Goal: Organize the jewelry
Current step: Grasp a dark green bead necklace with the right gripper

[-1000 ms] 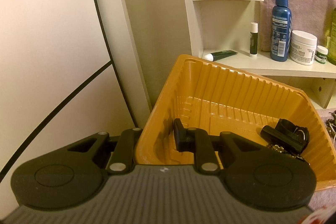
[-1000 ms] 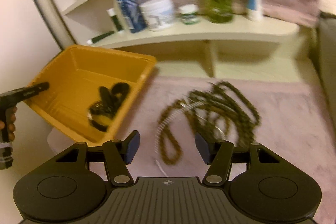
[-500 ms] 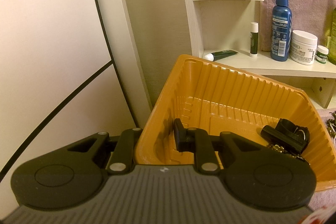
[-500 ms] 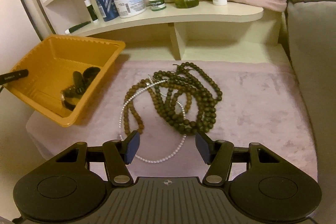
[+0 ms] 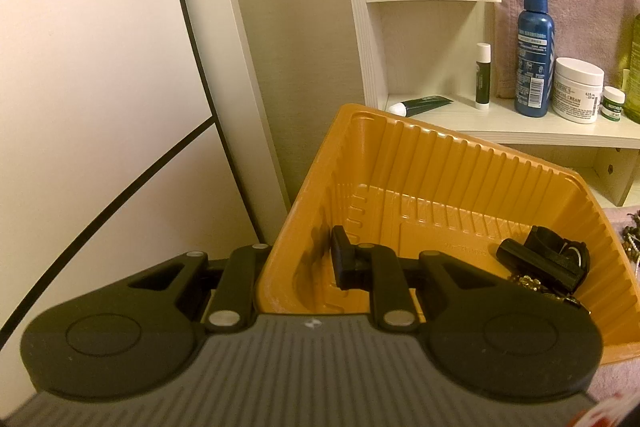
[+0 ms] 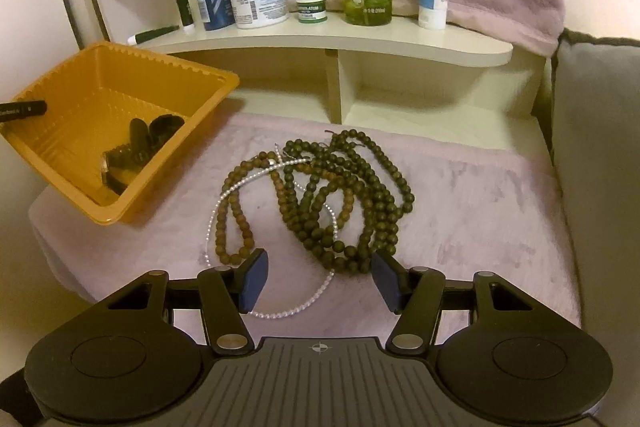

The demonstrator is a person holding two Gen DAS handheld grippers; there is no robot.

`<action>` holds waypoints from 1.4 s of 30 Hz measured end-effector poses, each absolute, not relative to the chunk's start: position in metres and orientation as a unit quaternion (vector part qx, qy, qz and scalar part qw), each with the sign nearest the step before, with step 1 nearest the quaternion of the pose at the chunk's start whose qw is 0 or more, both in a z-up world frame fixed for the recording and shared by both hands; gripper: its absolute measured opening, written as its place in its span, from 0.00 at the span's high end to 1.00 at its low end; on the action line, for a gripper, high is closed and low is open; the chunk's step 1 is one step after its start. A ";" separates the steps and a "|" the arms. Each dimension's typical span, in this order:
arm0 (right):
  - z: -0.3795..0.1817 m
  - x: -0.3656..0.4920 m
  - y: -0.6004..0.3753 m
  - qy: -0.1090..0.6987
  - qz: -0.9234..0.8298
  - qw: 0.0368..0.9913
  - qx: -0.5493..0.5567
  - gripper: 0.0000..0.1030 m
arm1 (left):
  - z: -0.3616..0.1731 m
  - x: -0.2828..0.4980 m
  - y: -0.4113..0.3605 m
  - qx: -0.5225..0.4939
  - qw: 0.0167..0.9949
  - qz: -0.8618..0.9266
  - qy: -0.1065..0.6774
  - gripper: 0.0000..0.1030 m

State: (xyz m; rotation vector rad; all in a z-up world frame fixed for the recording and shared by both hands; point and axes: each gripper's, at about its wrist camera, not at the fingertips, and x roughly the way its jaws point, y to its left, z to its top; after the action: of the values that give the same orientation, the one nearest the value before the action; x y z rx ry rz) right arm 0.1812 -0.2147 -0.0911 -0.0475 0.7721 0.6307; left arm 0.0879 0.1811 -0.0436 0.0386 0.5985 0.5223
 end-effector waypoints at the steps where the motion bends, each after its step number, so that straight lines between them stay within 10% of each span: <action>1: -0.091 0.181 -0.214 0.368 0.303 0.879 -0.025 0.43 | -0.043 0.088 0.181 0.019 0.922 0.254 0.291 0.82; 20: -0.114 0.191 -0.185 0.328 0.322 0.872 -0.167 0.59 | -0.043 0.088 0.182 0.020 0.922 0.254 0.292 0.82; 27: -0.119 0.184 -0.181 0.292 0.343 0.867 -0.212 0.93 | -0.043 0.088 0.181 0.019 0.922 0.254 0.292 0.82; 42: -0.057 0.202 -0.250 0.289 0.319 0.902 0.031 0.93 | -0.044 0.088 0.181 0.018 0.922 0.255 0.292 0.82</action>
State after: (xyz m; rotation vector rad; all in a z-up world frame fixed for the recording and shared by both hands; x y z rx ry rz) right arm 0.2019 -0.2495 -0.0573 0.0647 0.5974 0.6595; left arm 0.0882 0.1812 -0.0438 0.0379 0.5991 0.5233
